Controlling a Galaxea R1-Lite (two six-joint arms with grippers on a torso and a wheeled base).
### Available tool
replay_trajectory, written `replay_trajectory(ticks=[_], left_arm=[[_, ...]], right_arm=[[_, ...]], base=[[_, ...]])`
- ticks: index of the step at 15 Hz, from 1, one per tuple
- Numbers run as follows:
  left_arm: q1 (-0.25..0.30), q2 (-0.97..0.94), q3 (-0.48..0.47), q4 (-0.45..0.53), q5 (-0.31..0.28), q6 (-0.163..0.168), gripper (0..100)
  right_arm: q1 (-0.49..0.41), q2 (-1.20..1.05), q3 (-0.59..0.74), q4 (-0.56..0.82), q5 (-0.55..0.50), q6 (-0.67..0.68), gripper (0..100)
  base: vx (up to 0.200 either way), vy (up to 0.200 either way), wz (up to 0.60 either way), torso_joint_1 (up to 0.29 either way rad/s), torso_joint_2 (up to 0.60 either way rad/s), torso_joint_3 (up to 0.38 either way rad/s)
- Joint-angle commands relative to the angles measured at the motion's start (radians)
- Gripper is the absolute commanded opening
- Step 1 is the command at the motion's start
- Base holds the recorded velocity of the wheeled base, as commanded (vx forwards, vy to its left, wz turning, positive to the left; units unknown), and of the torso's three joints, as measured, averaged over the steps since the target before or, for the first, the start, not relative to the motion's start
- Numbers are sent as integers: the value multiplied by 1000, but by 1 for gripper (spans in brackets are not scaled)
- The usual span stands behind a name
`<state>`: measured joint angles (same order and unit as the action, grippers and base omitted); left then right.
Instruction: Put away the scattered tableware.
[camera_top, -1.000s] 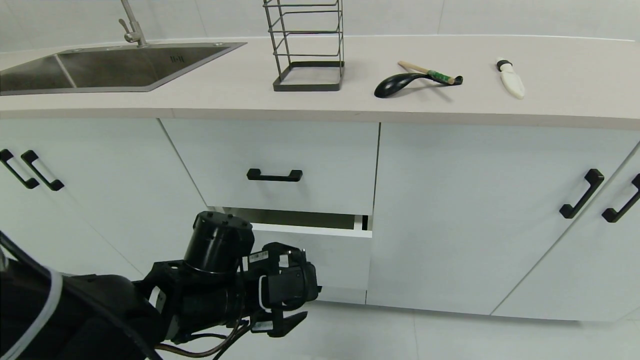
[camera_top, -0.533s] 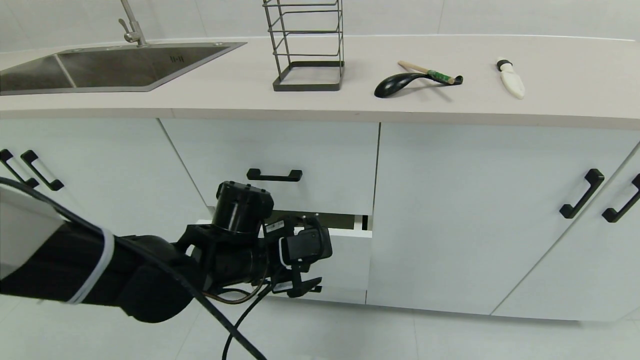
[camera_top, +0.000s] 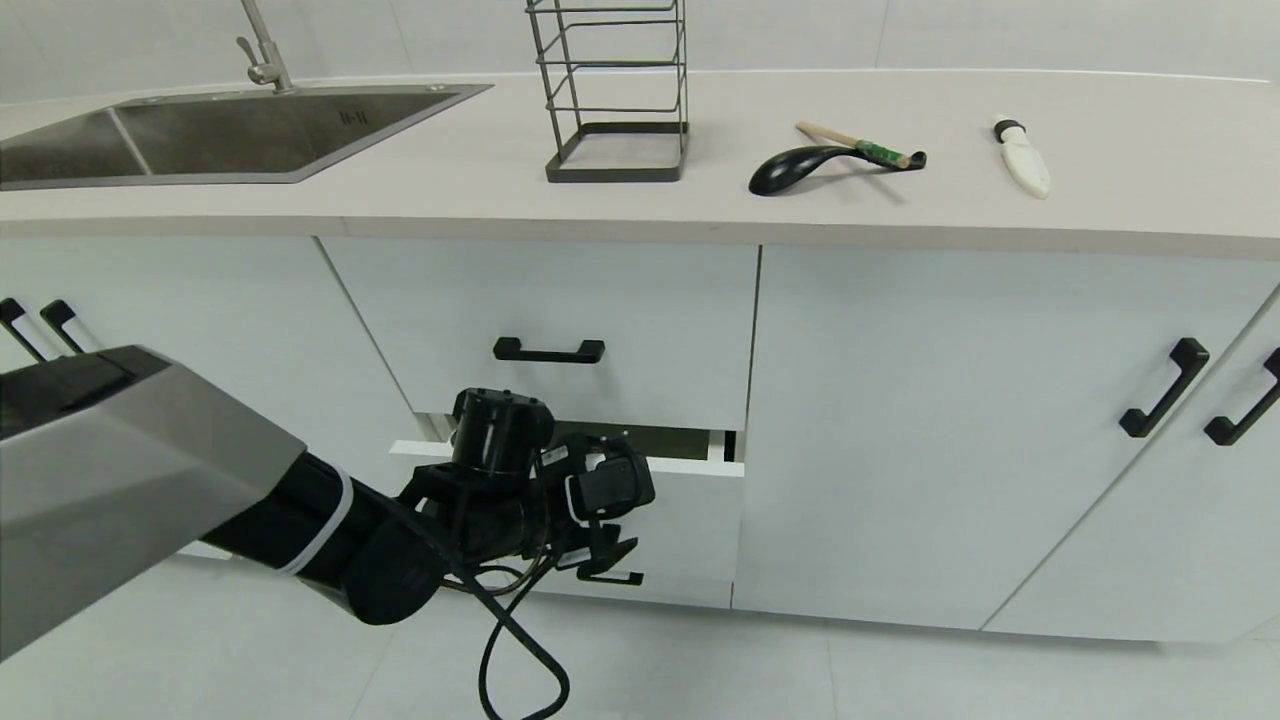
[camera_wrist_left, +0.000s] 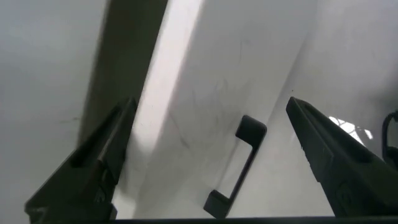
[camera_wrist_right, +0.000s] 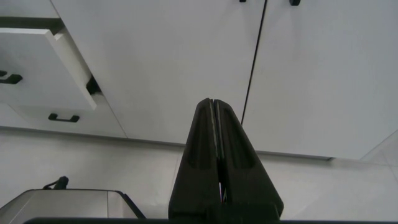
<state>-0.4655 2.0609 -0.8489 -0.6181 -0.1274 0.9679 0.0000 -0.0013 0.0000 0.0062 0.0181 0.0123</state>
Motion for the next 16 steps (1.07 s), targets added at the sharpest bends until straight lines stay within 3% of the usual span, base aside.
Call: replay_trajectory(ticks=[1,2,6,8,11,16], left_arm=[[1,-2,48,14,-1,-1,100],[-18,-82,162,-3,0,-5,100],[-19,-281,337,-25,2,-8,100],[-18,-412,488,-22,3,-11,100],[-19,-424,508,-26,8,-28,100],[-19,-410,504,-28,8,-28,100]], right_arm=[[0,1,0,0,0,0,0],[0,1,0,0,0,0,0],[0,1,0,0,0,0,0],[0,1,0,0,0,0,0],[0,1,0,0,0,0,0],[0,1,0,0,0,0,0]], base=[[0,0,0,0,0,0],[0,0,0,0,0,0],[0,0,0,0,0,0],[0,0,0,0,0,0],[0,0,0,0,0,0],[0,0,0,0,0,0]])
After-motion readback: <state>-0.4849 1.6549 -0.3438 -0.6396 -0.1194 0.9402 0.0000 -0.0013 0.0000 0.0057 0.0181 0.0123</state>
